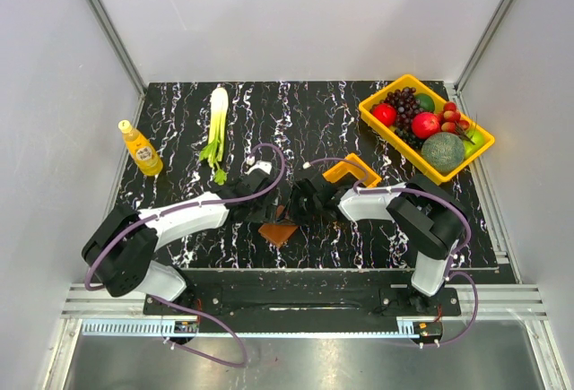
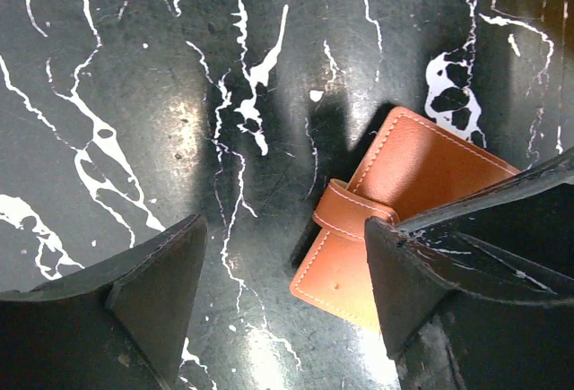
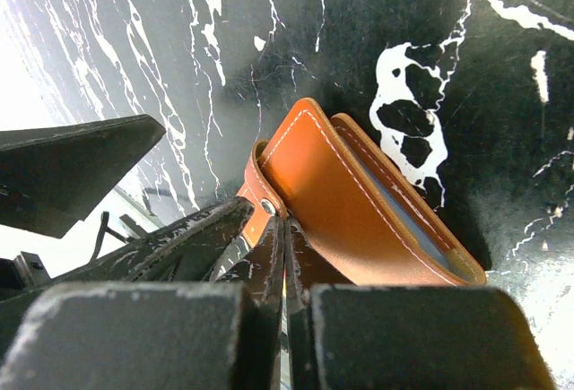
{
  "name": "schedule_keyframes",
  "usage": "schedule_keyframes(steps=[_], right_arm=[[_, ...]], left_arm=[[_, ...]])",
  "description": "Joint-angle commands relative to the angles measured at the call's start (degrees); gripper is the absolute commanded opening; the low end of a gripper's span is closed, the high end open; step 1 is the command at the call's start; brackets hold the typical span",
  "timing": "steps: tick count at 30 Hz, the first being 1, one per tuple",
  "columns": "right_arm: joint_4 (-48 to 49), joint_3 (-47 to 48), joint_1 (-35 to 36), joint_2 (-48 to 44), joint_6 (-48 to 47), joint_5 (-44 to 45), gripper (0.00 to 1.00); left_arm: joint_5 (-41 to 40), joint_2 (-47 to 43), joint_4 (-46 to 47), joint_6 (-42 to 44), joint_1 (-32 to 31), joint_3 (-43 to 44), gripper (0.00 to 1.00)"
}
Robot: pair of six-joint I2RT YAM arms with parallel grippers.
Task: Put the credit cards into the card holder
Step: Close the card holder at the center of the board.
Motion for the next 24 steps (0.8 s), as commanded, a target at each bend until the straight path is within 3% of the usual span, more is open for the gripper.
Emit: schedule_keyframes(steps=[1,24], right_arm=[[-11.6,-3.7,-0.9,5.2,0.1,3.8,0.00],[-11.3,-4.1,-1.4,5.1,0.1,4.0,0.00]], left_arm=[[2.6,0.9,3.7,1.5,0.2,-0.1,0.75],[0.7,1.3,2.2,0.9,-1.1,-3.1,0.71]])
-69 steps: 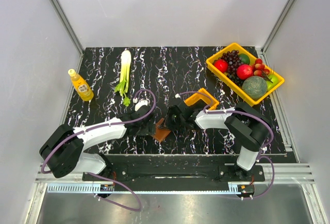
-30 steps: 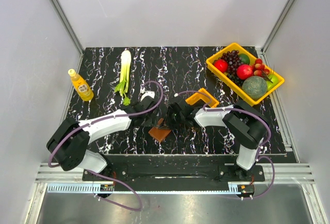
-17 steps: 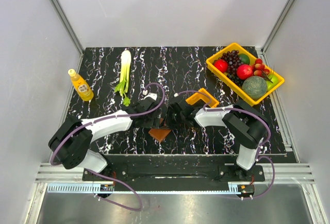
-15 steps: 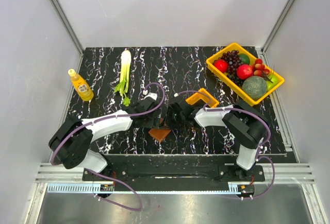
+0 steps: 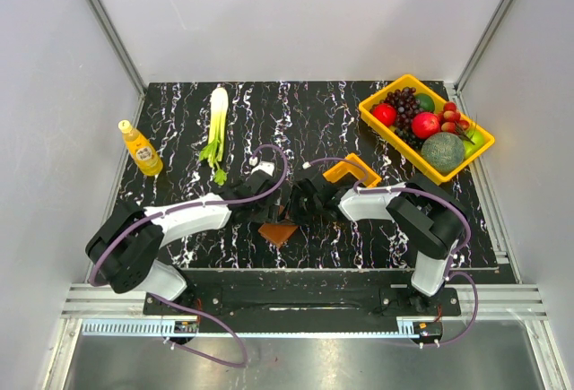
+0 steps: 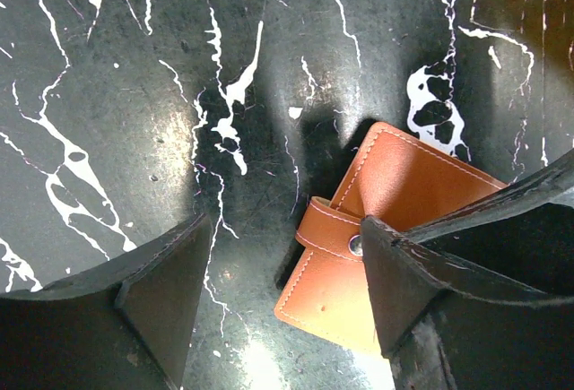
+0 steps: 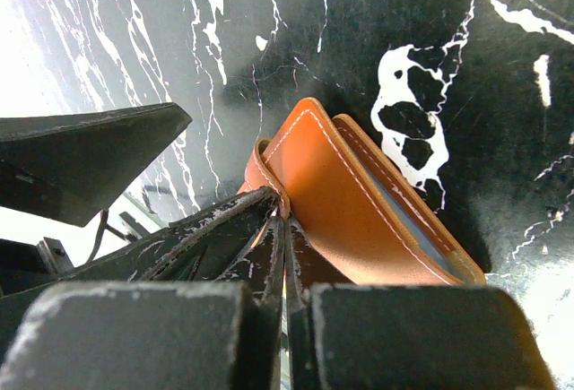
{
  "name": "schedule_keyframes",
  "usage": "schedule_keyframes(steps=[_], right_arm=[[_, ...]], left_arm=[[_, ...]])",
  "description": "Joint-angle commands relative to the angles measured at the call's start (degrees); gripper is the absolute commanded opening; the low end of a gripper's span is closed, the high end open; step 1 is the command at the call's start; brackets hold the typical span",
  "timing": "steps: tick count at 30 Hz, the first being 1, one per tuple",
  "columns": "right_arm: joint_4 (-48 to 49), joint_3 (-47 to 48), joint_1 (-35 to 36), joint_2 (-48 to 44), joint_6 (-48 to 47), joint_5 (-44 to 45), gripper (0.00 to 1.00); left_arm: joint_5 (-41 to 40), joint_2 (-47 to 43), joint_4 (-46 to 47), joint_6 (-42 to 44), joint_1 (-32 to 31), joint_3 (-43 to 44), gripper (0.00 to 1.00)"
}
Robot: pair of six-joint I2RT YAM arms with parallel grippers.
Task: Put the credit cards into the card holder
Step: Close the card holder at the center of the board.
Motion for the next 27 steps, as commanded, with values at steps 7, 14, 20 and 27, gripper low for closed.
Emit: schedule_keyframes(steps=[7,14,20,27], right_arm=[[-11.9,-3.9,-1.3,4.9,0.4,4.7,0.00],[-12.0,-3.6,-1.3,4.7,0.0,4.7,0.00],[-11.8,-3.5,-1.3,4.8,-0.1,4.5,0.00],[-11.6,-3.6,-1.3,4.8,-0.1,4.4,0.00]], left_arm=[[-4.1,-3.6,-4.4,0.6,1.0,3.4,0.35],[3.2,-4.3,-4.1,1.9,2.8,5.4,0.00],[10.6,-2.2,-1.7,3.8,2.8,4.6,0.00],[13.0,-2.4,0.6,4.2,2.8,3.9,0.00]])
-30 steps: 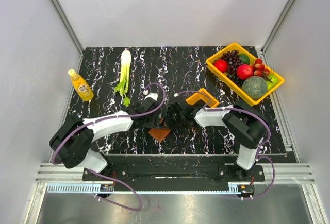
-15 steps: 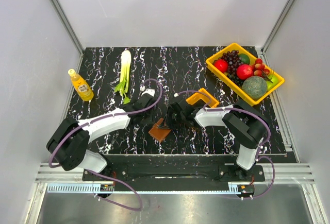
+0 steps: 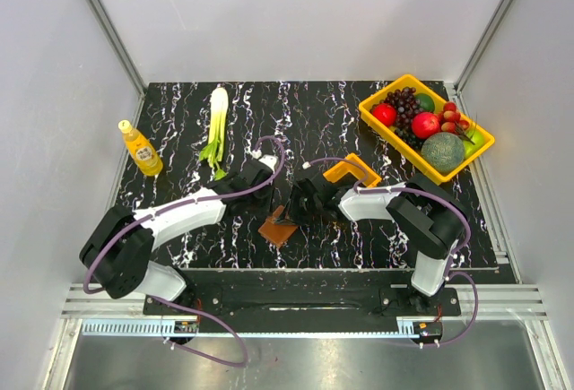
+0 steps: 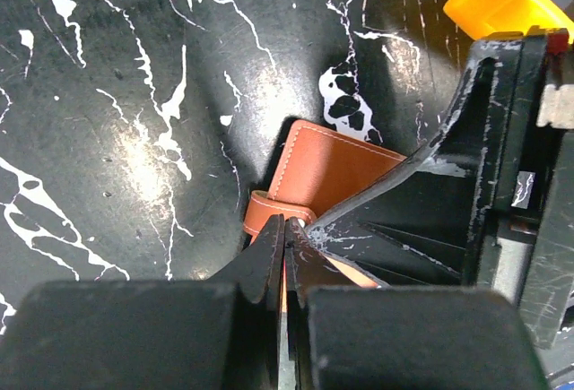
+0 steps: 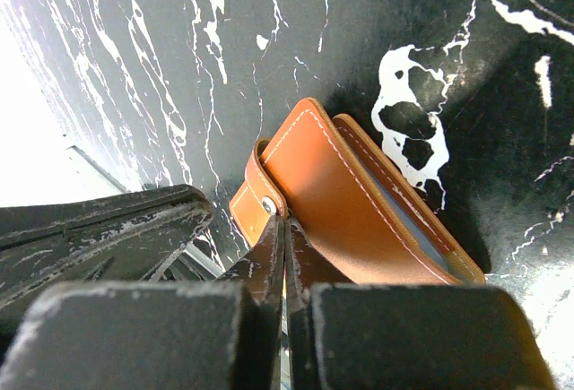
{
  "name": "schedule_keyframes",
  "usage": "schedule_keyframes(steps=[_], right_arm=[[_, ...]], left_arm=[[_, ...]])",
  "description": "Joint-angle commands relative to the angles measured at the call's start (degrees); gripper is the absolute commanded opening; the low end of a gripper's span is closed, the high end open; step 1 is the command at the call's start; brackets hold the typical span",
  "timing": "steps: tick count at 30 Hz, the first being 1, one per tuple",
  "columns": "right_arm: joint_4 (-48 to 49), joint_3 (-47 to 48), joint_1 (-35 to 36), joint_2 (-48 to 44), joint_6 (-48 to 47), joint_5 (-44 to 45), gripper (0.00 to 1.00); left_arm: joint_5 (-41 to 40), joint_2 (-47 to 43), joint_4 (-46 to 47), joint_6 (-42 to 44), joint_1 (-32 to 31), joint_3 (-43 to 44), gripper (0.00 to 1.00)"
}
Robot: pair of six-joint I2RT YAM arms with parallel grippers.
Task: Put the credit cards into the card holder
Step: Close the card holder at the center of the board.
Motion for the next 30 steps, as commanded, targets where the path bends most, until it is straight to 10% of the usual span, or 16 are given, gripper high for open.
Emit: schedule_keyframes(steps=[1,30], right_arm=[[-11.8,-3.5,-1.1,4.8,0.2,4.7,0.00],[-11.8,-3.5,-1.3,4.6,-0.1,5.2,0.00]], left_arm=[[4.5,0.9,3.1,1.5,0.1,0.1,0.00],[4.6,-0.5,7.2,-3.9,-1.3,-7.5,0.00]])
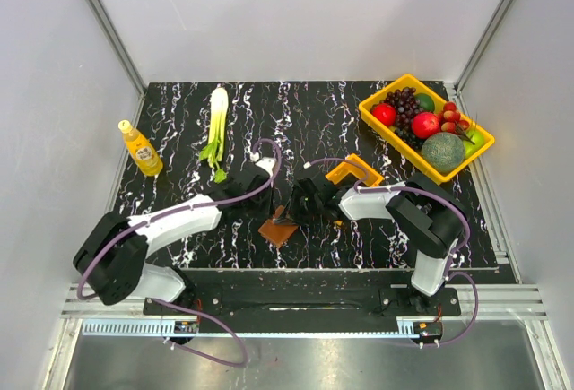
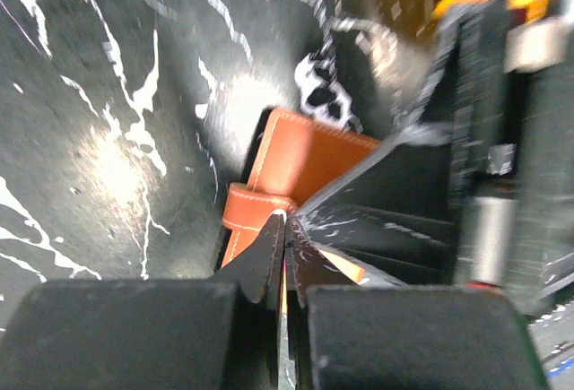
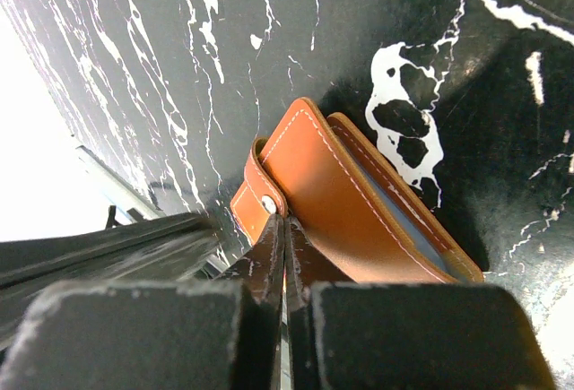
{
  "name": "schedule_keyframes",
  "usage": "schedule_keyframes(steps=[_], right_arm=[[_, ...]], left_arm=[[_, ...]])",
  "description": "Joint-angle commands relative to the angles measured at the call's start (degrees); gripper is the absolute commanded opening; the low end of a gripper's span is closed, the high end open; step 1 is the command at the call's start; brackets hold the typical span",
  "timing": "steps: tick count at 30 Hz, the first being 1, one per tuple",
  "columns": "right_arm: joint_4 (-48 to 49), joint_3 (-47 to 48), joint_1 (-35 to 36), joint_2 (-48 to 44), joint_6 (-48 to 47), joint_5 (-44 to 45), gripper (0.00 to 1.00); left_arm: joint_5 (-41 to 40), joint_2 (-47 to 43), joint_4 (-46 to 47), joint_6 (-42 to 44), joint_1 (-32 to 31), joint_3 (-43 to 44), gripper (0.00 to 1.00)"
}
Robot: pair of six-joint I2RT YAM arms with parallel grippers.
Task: Put the credit cards into the card holder
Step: Close the card holder at the center of the board.
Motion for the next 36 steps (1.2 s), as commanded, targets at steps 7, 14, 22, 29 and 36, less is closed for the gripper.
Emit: schedule_keyframes(steps=[7,14,22,29,36], right_arm=[[-11.9,-3.4,-0.9,4.4,-1.1,6.2,0.00],[-11.9,-3.2,-0.9,4.4,-1.6,6.2,0.00],[-11.9,-3.1,-0.9,4.1,-1.7,6.2,0.00],[-12.0,-3.3,-1.0,4.1,-1.8,6.3,0.00],[-11.9,-3.3,-1.1,4.0,-1.9,6.5,0.00]], left_arm=[[2.4,2.6,6.3,-5.3,-3.7,-10.2,0.00],[-5.9,-0.3,-1.0,-0.9,-2.2,0.9,0.00],[-1.6,3.6,0.5,-0.3,-0.8,0.9,0.00],[2.7,7.5,7.6,-5.6,-5.7,-10.9,0.00],[-6.5,3.1,1.9,-3.4,-5.0,-4.2,0.00]])
